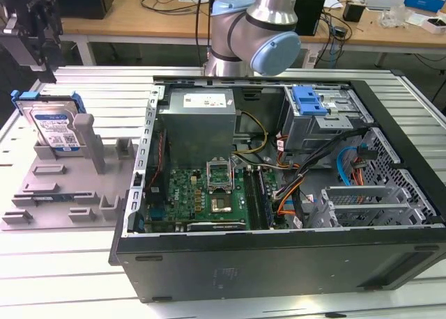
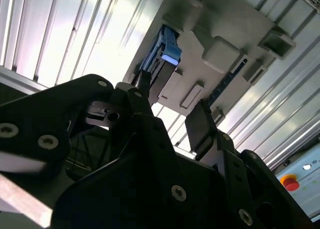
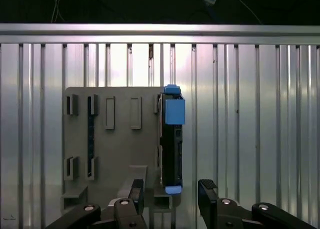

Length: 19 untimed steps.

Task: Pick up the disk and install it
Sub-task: 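Pick up the disk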

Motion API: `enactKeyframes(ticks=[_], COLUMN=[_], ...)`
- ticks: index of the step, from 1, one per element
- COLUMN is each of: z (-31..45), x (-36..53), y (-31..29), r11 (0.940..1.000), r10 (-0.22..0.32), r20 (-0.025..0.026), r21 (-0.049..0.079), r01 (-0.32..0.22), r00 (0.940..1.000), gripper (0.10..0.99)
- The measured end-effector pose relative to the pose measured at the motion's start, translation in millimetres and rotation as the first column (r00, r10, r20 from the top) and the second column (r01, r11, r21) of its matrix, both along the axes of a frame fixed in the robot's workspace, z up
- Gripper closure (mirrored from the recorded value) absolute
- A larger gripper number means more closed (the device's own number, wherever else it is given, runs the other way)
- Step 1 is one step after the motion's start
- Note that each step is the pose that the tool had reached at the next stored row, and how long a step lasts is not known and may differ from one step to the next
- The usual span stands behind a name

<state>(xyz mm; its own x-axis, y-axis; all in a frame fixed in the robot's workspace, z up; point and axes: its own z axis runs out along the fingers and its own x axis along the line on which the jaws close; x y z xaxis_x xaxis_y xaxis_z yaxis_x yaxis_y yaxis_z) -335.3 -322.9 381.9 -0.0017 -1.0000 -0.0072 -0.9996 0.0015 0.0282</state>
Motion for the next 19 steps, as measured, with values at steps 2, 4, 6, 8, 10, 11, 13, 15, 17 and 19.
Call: enactKeyframes(ticks=[2, 4, 6, 8, 10, 11, 13, 15, 17, 19], z=[0.0, 0.0, -0.5, -1.0, -1.6, -2.2, -2.8, -3.3, -4.0, -5.7], x=[0.0, 0.0, -2.1, -6.1, -8.7, -9.8, -11.2, -12.3, -14.1, -18.5], y=[0.0, 0.0, 0.8, 2.8, 5.5, 7.0, 9.2, 11.0, 11.9, 12.3], r11=[1.0000, 1.0000, 1.0000, 1.0000, 1.0000, 1.0000, 0.9999, 0.9997, 0.9995, 0.9992], r10=[0.000, 0.000, 0.000, 0.001, 0.005, 0.008, 0.013, 0.023, 0.031, 0.040], r20=[0.0000, -0.0001, 0.0003, 0.0011, 0.0010, 0.0012, 0.0013, 0.0013, 0.0009, 0.0013], r21=[0.000, 0.000, 0.000, 0.000, 0.000, 0.000, 0.000, 0.000, 0.000, 0.000], r01=[0.000, 0.000, 0.000, -0.001, -0.005, -0.008, -0.013, -0.023, -0.031, -0.040], r00=[1.0000, 1.0000, 1.0000, 1.0000, 1.0000, 1.0000, 0.9999, 0.9997, 0.9995, 0.9992], gripper=[0.529, 0.529, 0.529, 0.529, 0.529, 0.529, 0.529, 0.529, 0.529, 0.529])
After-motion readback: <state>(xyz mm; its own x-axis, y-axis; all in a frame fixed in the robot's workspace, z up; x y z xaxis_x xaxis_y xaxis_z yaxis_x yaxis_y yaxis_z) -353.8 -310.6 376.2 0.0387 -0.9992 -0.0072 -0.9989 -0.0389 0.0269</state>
